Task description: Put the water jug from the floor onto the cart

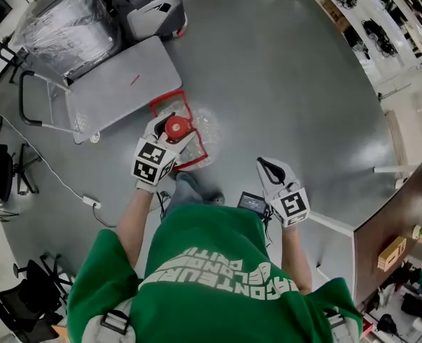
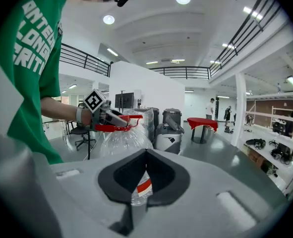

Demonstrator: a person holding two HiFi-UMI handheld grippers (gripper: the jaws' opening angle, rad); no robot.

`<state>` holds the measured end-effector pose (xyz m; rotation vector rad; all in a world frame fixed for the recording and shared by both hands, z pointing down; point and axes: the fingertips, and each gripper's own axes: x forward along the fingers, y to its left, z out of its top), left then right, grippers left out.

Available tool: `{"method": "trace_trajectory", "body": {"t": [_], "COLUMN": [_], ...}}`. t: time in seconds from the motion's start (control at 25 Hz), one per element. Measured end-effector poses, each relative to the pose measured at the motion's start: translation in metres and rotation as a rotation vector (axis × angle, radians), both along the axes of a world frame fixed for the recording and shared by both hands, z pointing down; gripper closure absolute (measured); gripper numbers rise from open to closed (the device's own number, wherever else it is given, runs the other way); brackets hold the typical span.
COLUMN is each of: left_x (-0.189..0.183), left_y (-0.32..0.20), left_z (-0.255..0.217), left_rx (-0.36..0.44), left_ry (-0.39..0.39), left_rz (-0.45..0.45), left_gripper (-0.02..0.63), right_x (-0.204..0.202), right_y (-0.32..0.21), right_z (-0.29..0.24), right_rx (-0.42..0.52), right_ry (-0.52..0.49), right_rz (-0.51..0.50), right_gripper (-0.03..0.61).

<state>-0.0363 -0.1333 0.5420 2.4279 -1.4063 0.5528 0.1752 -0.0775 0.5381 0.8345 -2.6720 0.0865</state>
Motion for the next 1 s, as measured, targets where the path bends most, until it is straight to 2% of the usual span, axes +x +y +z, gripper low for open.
{"method": "trace_trajectory", "body": {"t": [0.16,0.44,0.64,1.0], "left_x": [-0.034,-0.102,-0.148,-0.22], "left_y": [0.002,-0.009,-0.015,-0.017], "left_z": [-0.001,-0.008,-0.006,0.007], "left_rx": [0.0,0.019,0.03,0.045], "left_ry": [-0.005,0.01,0.02,0.05], "left_rz": [-0.052,-0.142,-0.178,-0.239], "left_gripper": [0.276,0.276,0.276,0.276], "right_x": [-0.032,-0.091,-0.136,-0.215], "right_y": [-0.017,-0.045,-0.062,-0.084], "right_z": [-0.01,-0.012,-0.01,-0.016], "right_rx": [0.029,0.024,0.016,0.058], "right_ry": [0.0,0.012,0.033,0.093], "right_rz": [-0.051,-0.121,-0.166,-0.238], "right_gripper": [0.586,0.586,0.586,0.586]}}
